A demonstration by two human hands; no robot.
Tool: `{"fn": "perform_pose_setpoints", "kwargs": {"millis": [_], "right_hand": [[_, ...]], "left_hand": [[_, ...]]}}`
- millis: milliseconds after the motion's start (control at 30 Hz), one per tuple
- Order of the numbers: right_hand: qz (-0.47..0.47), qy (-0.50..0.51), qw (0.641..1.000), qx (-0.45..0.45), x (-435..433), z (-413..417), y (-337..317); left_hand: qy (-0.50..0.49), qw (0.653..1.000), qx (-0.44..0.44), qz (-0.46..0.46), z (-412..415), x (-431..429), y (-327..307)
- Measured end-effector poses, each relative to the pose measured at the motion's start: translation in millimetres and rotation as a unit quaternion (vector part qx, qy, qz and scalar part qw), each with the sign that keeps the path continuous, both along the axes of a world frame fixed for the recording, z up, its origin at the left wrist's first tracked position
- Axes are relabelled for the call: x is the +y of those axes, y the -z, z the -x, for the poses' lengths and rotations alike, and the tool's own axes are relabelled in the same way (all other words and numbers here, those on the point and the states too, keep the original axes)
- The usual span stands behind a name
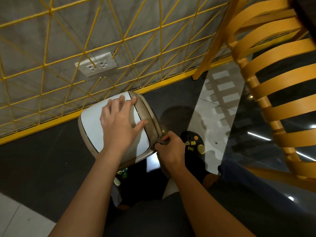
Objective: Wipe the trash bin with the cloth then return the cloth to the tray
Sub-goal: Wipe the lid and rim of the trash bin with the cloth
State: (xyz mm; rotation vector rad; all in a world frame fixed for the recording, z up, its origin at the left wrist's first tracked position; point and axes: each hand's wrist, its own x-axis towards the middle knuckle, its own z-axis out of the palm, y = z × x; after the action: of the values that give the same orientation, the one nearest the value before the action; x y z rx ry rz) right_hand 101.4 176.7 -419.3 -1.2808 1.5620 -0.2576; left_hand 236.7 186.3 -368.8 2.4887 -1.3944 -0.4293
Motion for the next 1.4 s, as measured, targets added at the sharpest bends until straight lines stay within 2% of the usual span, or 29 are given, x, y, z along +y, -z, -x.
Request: {"fn": "perform_pose_setpoints", "kwargs": {"millis": [400,567,900,1200,1400], "right_hand": [[0.023,-0.146,0.988,0.055,-44,-3,-11],[0.022,-0.189,0.98,0.052,-64,-12,-16],[-0.005,-0.184,0.982,0.048,-55,0,-10],[0.025,-0.188,0.981,0.031,-72,-18,-13],[0.018,-0.203,0.977,0.061,-59,-7,-8]], "left_hand": [[0.003,1.0,-0.002,0.003,0,0,1],[0.005,1.0,-0.002,0.002,-1,0,2],[0.005,1.0,-0.006,0.008,-2,1,1],[0.006,1.0,-0.008,0.001,-2,0,2],[-0.001,1.0,-0.003,0.003,-1,1,1]]}}
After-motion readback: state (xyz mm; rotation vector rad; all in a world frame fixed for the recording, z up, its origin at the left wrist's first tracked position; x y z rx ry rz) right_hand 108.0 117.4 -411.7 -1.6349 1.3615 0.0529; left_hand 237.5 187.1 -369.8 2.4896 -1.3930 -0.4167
